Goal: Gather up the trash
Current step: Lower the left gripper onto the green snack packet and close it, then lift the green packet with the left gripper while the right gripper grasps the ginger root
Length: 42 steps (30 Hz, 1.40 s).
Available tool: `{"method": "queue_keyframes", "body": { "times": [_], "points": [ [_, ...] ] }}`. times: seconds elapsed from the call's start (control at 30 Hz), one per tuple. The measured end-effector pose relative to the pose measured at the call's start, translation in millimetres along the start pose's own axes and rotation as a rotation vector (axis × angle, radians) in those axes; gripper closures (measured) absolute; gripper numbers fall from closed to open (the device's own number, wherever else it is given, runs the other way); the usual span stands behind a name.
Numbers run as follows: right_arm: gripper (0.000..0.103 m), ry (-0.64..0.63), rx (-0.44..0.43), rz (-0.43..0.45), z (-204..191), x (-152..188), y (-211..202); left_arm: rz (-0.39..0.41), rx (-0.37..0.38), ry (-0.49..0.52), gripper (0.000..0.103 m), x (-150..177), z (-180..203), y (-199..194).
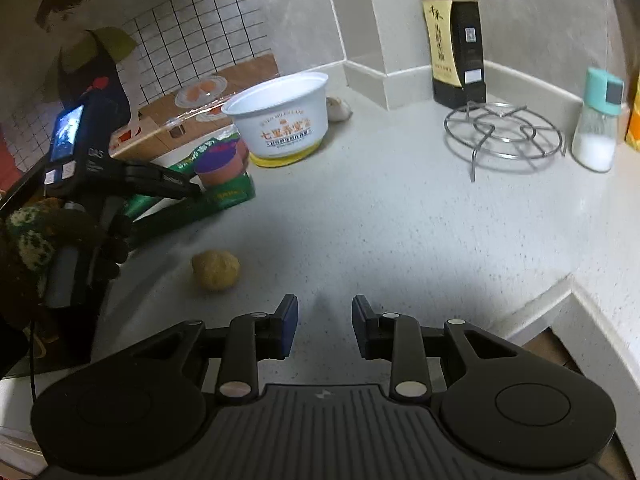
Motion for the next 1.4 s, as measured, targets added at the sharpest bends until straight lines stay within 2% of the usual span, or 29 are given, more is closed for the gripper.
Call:
{"method": "queue_keyframes", "body": {
  "times": [0.1, 0.2, 0.23, 0.3, 0.47, 0.7, 0.9, 1.07, 1.2, 1.3, 1.4],
  "points": [
    [0.072, -0.038, -0.039, 0.017, -8.0, -1.3, -2.2, 0.029, 0.006, -0.022, 0.077, -2.1, -3.2, -4.3],
    [0.054, -0.117, -0.051, 0.048, -24.8, -3.9, -5.0, 0.018, 0.014, -0.046, 0.078, -7.2, -3.8, 0.7],
    [0.053, -0.137, -0.047, 0.057, -29.5, -4.2, -5.7, 0.000, 0.024, -0.056, 0.078, -8.1, -3.5, 4.2],
    [0.053, -0.162, -0.047, 0.063, -36.3, -2.6, -5.6, -0.032, 0.053, -0.087, 0.079, -7.0, -2.7, 8.9],
    [0.052, -0.134, -0.072, 0.057, -36.6, 8.1, -9.1, -0.049, 0.120, -0.119, 0.079, 3.2, 4.4, 2.1],
    [0.052, -0.138, -0.073, 0.039, -33.4, 18.7, -3.5, -0.116, 0.243, -0.211, 0.079, 38.6, 13.3, -26.6],
    [0.052, -0.196, -0.105, 0.020, -51.0, 21.5, 15.2, -0.106, 0.258, -0.226, 0.079, 67.9, 10.8, -56.7],
    [0.052, -0.293, -0.110, 0.033, -77.7, 16.9, 32.3, -0.127, 0.282, -0.263, 0.079, 94.7, -2.8, -76.7],
    [0.052, -0.324, -0.108, 0.018, -89.0, 14.9, 46.0, -0.100, 0.272, -0.210, 0.079, 110.2, -10.4, -98.8],
    [0.049, -0.328, -0.105, 0.016, -92.1, 14.9, 47.5, -0.017, 0.245, -0.053, 0.078, 118.9, -2.6, -125.4],
    [0.046, -0.325, -0.105, 0.018, -91.5, 14.5, 45.9, 0.009, 0.214, 0.080, 0.078, 128.4, 9.8, -135.7]
  ]
}}
Point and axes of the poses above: each gripper's, at about its wrist camera, not at the fingertips, and y roughly the way its jaws point, z to its right, x to its underside, the point moved 2 cm from there along y, roughly the way its jaws point, and after that the axes turned 1 degree about -y, right-handed, at the moved point
